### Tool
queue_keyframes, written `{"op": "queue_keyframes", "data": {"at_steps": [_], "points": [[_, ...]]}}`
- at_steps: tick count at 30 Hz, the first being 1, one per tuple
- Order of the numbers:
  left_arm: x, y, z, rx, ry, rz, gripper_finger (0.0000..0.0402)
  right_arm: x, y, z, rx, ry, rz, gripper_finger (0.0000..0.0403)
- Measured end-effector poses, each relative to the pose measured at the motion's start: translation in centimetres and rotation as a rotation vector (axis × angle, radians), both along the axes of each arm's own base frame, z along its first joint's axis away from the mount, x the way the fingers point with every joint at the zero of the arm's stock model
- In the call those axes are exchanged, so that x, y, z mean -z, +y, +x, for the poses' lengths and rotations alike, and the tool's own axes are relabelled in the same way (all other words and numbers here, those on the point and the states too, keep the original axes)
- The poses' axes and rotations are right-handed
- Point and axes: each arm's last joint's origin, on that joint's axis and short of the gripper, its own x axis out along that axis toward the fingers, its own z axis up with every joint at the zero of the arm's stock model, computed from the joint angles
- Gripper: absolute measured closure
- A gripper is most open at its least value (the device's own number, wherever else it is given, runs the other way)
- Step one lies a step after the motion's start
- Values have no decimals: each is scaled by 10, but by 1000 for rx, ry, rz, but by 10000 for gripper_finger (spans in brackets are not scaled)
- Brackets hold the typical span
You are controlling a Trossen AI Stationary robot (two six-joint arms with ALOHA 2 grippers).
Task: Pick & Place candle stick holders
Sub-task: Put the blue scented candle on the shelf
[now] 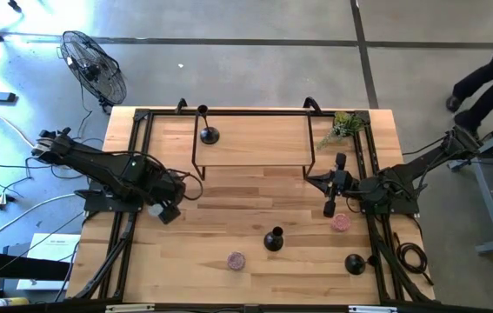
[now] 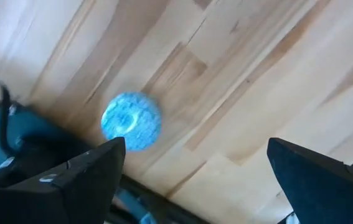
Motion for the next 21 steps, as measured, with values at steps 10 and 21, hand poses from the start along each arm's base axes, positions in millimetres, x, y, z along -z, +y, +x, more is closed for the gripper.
{"op": "queue_keyframes", "data": {"at_steps": [10,21], "points": [[5,5,-8,-54,143,136,19,0,0,0,0,-1,2,391],[40,-2,-7,58,242,111,19,2,1,2,-15,10,18,391]]}}
